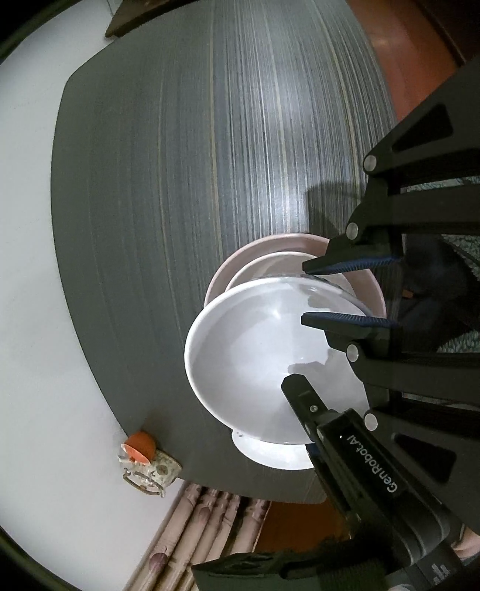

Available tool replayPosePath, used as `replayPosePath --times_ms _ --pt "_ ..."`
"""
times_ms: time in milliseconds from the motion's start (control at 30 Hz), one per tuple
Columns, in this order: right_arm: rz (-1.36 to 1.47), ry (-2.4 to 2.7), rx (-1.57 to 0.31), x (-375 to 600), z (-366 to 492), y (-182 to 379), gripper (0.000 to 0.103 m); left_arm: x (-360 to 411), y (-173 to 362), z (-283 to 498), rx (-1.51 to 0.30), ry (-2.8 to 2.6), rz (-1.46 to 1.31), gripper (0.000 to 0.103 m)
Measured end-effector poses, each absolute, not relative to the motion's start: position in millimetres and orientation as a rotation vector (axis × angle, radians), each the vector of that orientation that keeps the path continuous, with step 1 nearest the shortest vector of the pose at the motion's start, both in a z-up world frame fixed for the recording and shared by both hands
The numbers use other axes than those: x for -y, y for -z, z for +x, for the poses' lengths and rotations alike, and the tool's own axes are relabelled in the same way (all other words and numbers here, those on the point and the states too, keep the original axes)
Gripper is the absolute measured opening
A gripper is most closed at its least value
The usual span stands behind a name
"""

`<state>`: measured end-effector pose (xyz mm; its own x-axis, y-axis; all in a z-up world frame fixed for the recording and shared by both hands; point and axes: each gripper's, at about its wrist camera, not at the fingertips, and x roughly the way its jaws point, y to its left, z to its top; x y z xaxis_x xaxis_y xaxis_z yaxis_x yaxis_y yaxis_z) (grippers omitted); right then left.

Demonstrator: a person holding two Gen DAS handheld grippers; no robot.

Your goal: Organize plates and bowls

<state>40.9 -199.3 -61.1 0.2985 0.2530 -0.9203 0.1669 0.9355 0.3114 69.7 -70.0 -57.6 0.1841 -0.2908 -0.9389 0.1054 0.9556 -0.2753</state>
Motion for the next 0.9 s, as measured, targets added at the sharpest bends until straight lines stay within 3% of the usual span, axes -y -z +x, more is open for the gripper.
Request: replayPosePath --times_ms 900 --pt "0.388 -0.035 -1.317 194.4 48.7 91.6 0.022 83.7 78.8 74.5 -1.397 0.251 -0.126 0.02"
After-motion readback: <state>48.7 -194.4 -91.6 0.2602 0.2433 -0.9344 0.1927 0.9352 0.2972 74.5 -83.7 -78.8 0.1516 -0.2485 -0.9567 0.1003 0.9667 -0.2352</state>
